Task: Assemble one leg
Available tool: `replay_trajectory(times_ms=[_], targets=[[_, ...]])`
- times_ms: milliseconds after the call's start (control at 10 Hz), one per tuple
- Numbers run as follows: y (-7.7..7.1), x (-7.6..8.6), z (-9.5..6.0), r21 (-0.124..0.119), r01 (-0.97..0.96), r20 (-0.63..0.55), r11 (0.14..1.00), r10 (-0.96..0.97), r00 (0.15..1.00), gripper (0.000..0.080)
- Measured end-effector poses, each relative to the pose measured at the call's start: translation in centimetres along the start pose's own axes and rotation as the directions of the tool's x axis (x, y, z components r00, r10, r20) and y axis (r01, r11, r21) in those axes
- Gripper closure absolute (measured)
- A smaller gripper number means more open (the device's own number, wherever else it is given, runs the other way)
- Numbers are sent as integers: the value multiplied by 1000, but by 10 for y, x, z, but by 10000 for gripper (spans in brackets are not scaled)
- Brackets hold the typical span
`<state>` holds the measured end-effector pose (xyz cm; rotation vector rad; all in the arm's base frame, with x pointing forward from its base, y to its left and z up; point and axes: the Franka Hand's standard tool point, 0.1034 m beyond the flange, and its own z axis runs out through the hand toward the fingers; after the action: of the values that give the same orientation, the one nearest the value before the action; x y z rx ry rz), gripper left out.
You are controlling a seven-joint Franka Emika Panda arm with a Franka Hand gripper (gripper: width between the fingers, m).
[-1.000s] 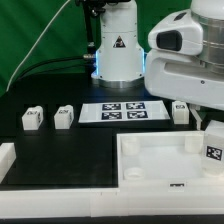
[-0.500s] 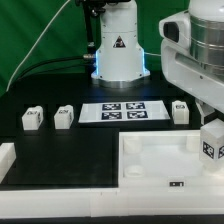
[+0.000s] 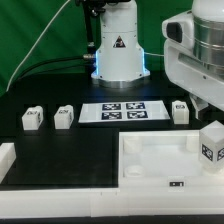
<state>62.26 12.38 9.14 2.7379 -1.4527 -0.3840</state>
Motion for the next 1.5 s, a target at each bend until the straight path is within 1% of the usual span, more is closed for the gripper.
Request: replay_trajectory(times_ms=[100,200,300,400,500,600,700,800,900,1000,1100,1200,1300,1400,1500], targets=[[0,0,0,0,128,0,992,-128,992,154],[0,1,0,-2,284,-1,959,-284,959,151],[1,3,0,-1,435,0,900,-435,900,150],[2,7,-2,2,526,0,851,-526,851,150],[4,11,-3,3,653,-1,757,-653,757,150],[5,13,-3,4,730,-1,683,-730,683,150],[6,16,-3,5,822,-1,570,-822,570,150],[8,18,-3,5,881,-1,473,-881,473,150],[7,18,-2,3,914,-3,406,-914,406,150],[6,16,-2,3,953,-4,303,-953,303,150],[5,13,-1,4,972,-4,234,-972,234,150],[3,9,-1,6,968,-4,252,-968,252,150],[1,4,-1,5,968,-3,250,-968,250,150],[0,3,0,5,969,-3,248,-969,248,150],[1,4,-1,5,968,-3,250,-968,250,259]])
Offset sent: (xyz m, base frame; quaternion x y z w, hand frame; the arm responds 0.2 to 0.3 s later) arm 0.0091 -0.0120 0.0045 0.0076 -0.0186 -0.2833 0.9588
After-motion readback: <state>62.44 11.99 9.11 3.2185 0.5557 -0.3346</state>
